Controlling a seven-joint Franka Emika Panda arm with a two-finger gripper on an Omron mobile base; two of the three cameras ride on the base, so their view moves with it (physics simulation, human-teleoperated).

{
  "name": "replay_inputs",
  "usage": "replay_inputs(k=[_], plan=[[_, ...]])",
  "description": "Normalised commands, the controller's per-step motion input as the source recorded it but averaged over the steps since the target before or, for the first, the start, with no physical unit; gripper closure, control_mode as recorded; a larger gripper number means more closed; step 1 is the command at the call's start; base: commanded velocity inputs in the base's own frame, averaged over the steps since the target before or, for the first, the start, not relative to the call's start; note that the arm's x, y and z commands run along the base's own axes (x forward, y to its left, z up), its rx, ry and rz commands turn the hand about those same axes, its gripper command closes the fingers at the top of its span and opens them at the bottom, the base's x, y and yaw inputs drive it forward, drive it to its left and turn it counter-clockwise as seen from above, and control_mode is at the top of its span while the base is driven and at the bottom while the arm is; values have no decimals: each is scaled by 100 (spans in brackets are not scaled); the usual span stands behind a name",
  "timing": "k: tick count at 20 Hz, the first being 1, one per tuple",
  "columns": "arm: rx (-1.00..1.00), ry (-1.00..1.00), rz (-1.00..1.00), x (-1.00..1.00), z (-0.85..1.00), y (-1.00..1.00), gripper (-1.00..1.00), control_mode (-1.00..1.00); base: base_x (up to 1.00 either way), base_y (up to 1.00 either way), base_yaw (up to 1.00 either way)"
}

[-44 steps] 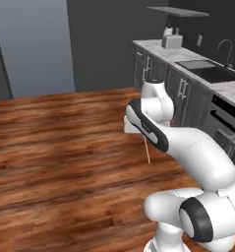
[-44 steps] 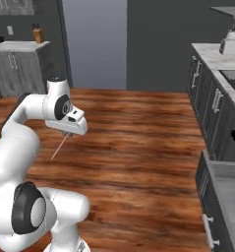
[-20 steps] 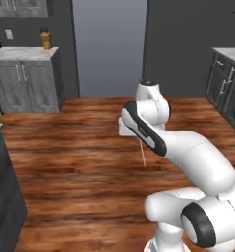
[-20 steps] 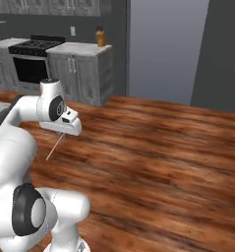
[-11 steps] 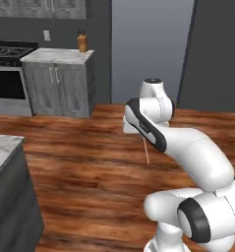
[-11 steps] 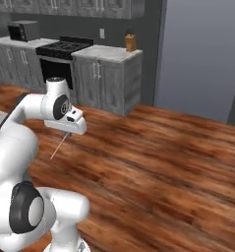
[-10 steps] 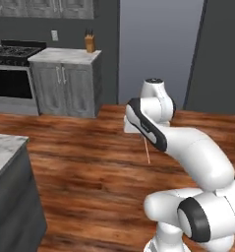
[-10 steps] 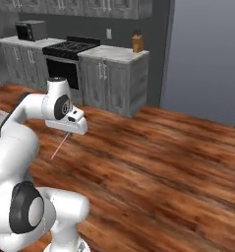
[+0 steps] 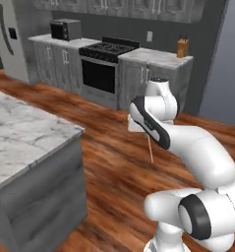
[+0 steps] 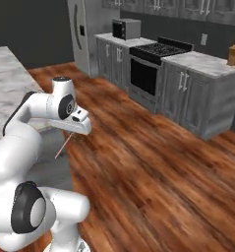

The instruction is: Take a straw from the drawer in front and place it inside the glass cup on the dining counter.

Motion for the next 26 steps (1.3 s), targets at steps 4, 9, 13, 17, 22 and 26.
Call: replay_inputs(k=[4,9,13,17,22,26], plan=[[0,0,0,0,0,0,100,100,51,-13,75],[0,0,0,0,0,0,100,100,50,-14,73],[0,0,0,0,0,0,100,100,50,-9,66],[0,0,0,0,0,0,100,100,31,21,28],[0,0,0,0,0,0,100,100,0,91,0],[0,0,0,0,0,0,100,100,-2,100,-4]])
